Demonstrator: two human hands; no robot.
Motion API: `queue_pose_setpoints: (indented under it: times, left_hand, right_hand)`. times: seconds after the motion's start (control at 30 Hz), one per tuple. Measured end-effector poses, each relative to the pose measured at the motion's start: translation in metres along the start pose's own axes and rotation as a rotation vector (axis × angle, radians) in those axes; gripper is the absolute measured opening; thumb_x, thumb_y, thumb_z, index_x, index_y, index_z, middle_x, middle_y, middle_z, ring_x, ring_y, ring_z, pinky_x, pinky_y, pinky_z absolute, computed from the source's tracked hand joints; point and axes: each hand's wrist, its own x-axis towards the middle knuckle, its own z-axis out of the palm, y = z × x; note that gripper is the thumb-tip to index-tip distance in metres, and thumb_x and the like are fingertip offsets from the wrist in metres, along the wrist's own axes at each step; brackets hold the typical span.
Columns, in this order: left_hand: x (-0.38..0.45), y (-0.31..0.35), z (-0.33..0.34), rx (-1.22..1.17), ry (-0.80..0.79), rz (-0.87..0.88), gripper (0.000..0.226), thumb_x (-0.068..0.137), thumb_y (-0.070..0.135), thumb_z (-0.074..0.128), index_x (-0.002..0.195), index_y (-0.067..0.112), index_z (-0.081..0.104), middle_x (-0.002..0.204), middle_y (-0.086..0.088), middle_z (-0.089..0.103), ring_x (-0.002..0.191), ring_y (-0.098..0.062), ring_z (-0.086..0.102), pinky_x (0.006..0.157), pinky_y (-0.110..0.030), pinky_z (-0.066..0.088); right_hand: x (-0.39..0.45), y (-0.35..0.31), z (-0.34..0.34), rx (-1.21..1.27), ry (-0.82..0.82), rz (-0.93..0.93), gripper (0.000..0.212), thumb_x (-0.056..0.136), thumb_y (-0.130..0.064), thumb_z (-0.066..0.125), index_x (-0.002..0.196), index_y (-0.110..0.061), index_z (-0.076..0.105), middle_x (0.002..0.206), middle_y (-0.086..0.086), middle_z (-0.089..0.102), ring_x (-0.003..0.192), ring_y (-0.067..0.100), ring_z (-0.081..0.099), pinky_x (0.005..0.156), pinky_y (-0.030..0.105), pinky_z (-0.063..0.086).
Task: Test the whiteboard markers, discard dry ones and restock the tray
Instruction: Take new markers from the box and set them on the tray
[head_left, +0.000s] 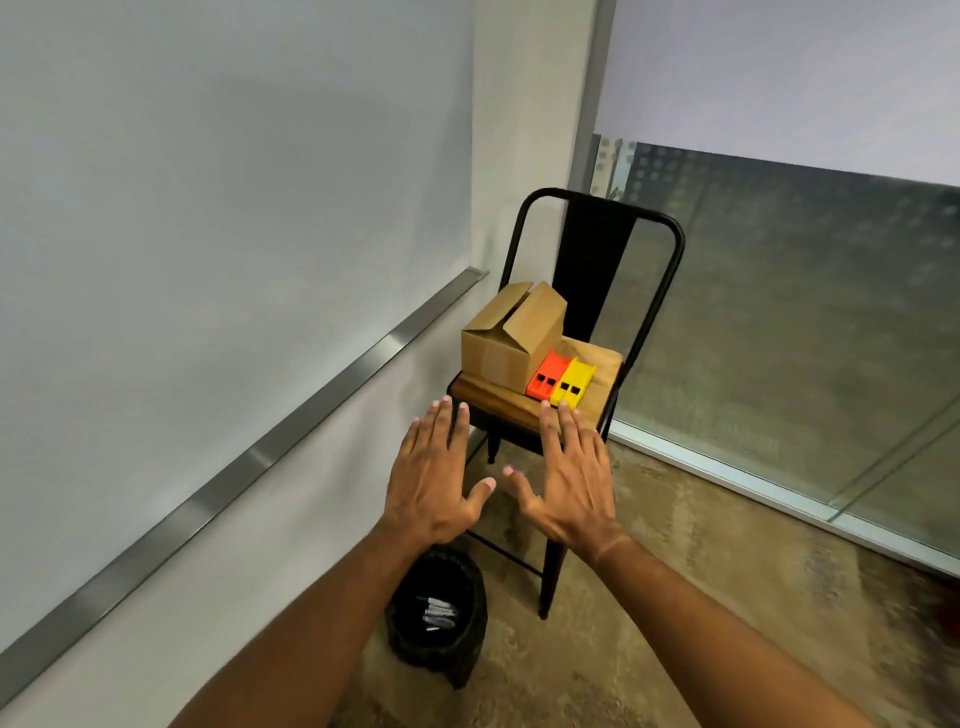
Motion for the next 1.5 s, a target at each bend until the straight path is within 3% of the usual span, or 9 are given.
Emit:
queue_pose_setpoints:
  times: [0.3, 0.47, 0.7, 0.97, 1.07, 1.2, 1.37, 1.5]
  left_hand:
    - [0.093, -0.007, 0.018, -0.040, -0.004, 0.002, 0.094, 0.085, 0.069, 0.034, 0.150, 0.016, -0.007, 0.159, -0.009, -0.002, 0.145, -0.022, -0.003, 0.117, -0.035, 0.002]
    - [0.157, -0.007, 0.028, -0.048, -0.016, -0.037, 0.094, 0.086, 0.065, 0.039, 0.150, 0.014, -0.005, 0.158, -0.011, 0.001, 0.145, -0.022, 0.000, 0.118, -0.036, 0.006]
    - [0.243, -0.005, 0.044, -0.022, -0.058, -0.135, 0.085, 0.088, 0.052, 0.047, 0.151, 0.014, 0.003, 0.158, -0.010, 0.009, 0.145, -0.022, 0.007, 0.117, -0.035, 0.009]
    - [0.308, -0.020, 0.063, -0.036, -0.162, -0.198, 0.076, 0.090, 0.036, 0.051, 0.150, 0.016, 0.009, 0.156, -0.008, 0.017, 0.142, -0.023, 0.019, 0.113, -0.035, 0.020]
    - [0.320, -0.030, 0.073, -0.063, -0.190, -0.188, 0.066, 0.091, 0.036, 0.051, 0.146, 0.014, 0.023, 0.149, -0.008, 0.032, 0.134, -0.025, 0.035, 0.108, -0.037, 0.033]
    - [0.328, -0.039, 0.082, -0.068, -0.132, -0.120, 0.044, 0.091, 0.037, 0.050, 0.130, 0.016, 0.047, 0.123, -0.006, 0.056, 0.108, -0.022, 0.056, 0.089, -0.035, 0.050]
    - [0.334, -0.045, 0.086, -0.034, -0.036, -0.032, 0.031, 0.092, 0.039, 0.046, 0.110, 0.018, 0.059, 0.104, -0.002, 0.064, 0.087, -0.017, 0.061, 0.073, -0.027, 0.049]
    - [0.337, -0.051, 0.083, -0.029, 0.000, 0.003, 0.030, 0.091, 0.035, 0.046, 0.110, 0.017, 0.061, 0.099, -0.003, 0.066, 0.079, -0.019, 0.063, 0.066, -0.024, 0.043]
  right_hand:
    - [0.086, 0.023, 0.022, 0.028, -0.025, -0.015, 0.091, 0.084, -0.069, 0.035, 0.153, -0.016, 0.008, 0.158, 0.013, 0.014, 0.145, 0.028, 0.013, 0.117, 0.047, 0.014]
    - [0.149, 0.047, 0.035, 0.028, -0.040, -0.066, 0.090, 0.083, -0.067, 0.037, 0.152, -0.014, 0.013, 0.156, 0.014, 0.020, 0.144, 0.029, 0.019, 0.115, 0.047, 0.020]
    - [0.239, 0.083, 0.055, 0.019, -0.104, -0.168, 0.089, 0.082, -0.066, 0.038, 0.149, -0.009, 0.026, 0.151, 0.017, 0.033, 0.137, 0.033, 0.033, 0.110, 0.047, 0.028]
    - [0.318, 0.103, 0.079, -0.009, -0.168, -0.276, 0.085, 0.083, -0.068, 0.031, 0.147, -0.011, 0.030, 0.150, 0.014, 0.034, 0.138, 0.030, 0.031, 0.113, 0.045, 0.025]
    - [0.341, 0.104, 0.088, -0.011, -0.190, -0.305, 0.081, 0.084, -0.066, 0.034, 0.143, -0.011, 0.038, 0.148, 0.015, 0.038, 0.136, 0.031, 0.033, 0.111, 0.045, 0.027]
    - [0.361, 0.105, 0.096, -0.055, -0.189, -0.371, 0.066, 0.086, -0.060, 0.039, 0.131, -0.014, 0.053, 0.138, 0.013, 0.050, 0.131, 0.029, 0.041, 0.108, 0.043, 0.030]
    - [0.375, 0.106, 0.098, -0.083, -0.198, -0.424, 0.046, 0.086, -0.052, 0.037, 0.103, -0.019, 0.064, 0.109, 0.004, 0.062, 0.107, 0.023, 0.051, 0.091, 0.039, 0.037]
    - [0.380, 0.107, 0.095, -0.021, -0.139, -0.412, 0.035, 0.084, -0.046, 0.045, 0.085, -0.018, 0.065, 0.087, 0.002, 0.059, 0.085, 0.020, 0.050, 0.077, 0.036, 0.040]
